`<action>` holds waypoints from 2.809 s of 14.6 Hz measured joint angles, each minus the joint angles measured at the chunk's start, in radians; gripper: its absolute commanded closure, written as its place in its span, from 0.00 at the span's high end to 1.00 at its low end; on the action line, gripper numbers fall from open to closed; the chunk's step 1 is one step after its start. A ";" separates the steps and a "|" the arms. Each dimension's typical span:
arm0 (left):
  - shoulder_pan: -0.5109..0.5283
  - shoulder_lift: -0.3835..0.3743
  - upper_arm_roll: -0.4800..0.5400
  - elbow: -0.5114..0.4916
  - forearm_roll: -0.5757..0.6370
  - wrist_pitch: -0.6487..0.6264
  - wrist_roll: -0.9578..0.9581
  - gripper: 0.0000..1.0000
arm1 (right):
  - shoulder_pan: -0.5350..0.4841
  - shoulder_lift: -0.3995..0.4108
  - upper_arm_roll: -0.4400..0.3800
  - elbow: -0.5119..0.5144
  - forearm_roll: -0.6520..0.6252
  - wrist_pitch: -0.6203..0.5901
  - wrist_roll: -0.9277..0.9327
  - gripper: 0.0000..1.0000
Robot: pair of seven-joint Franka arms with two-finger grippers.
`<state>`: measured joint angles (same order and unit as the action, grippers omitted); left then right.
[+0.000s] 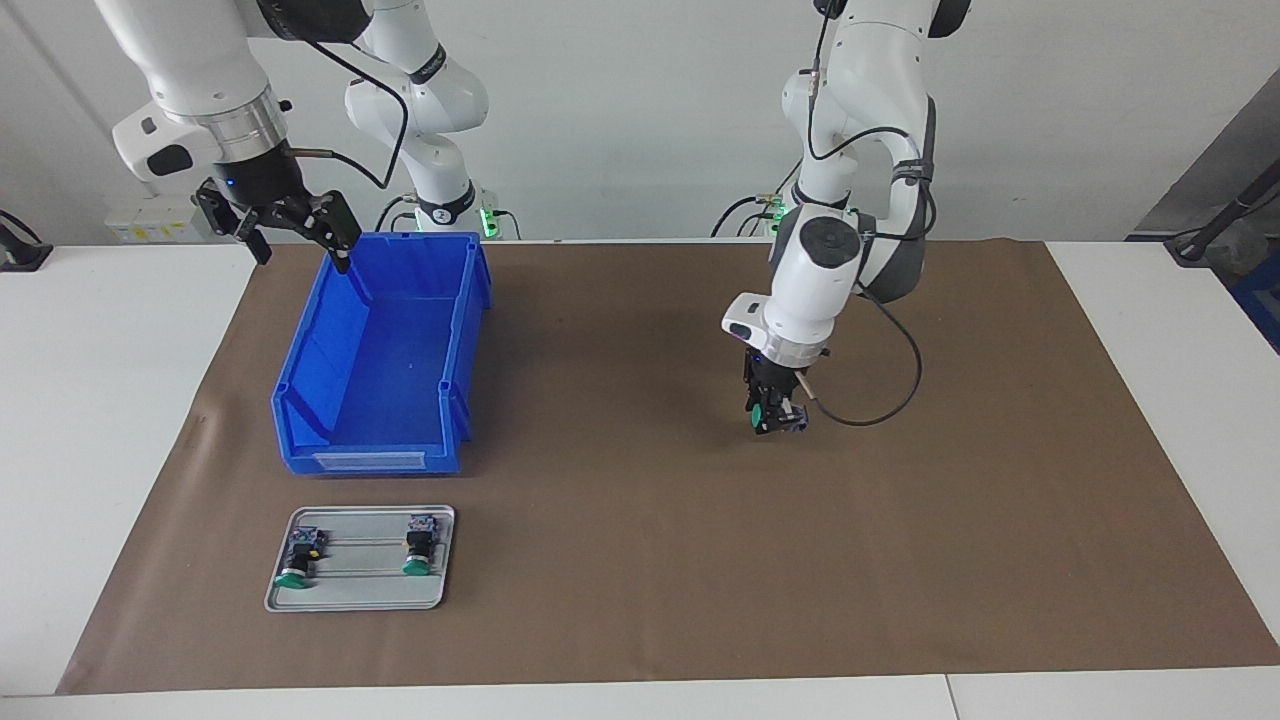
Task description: Place and press button with both arms
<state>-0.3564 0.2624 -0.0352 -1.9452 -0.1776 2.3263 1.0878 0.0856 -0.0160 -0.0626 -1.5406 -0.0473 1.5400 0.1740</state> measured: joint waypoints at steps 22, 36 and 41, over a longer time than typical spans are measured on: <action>0.100 -0.090 -0.002 -0.312 -1.604 -0.024 1.125 0.00 | 0.000 -0.001 0.000 0.000 0.000 0.000 0.000 1.00; 0.196 -0.067 0.004 -0.474 -1.725 -0.328 1.351 0.00 | 0.000 -0.001 0.000 0.000 0.000 0.000 0.000 1.00; 0.220 -0.075 0.005 -0.494 -1.725 -0.345 1.352 0.42 | 0.000 -0.001 0.000 0.000 0.000 0.000 0.000 1.00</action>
<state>-0.1363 0.1870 -0.0299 -2.4395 -1.9030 1.9814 2.4395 0.0856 -0.0172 -0.0626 -1.5411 -0.0473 1.5400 0.1740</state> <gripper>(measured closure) 0.590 0.000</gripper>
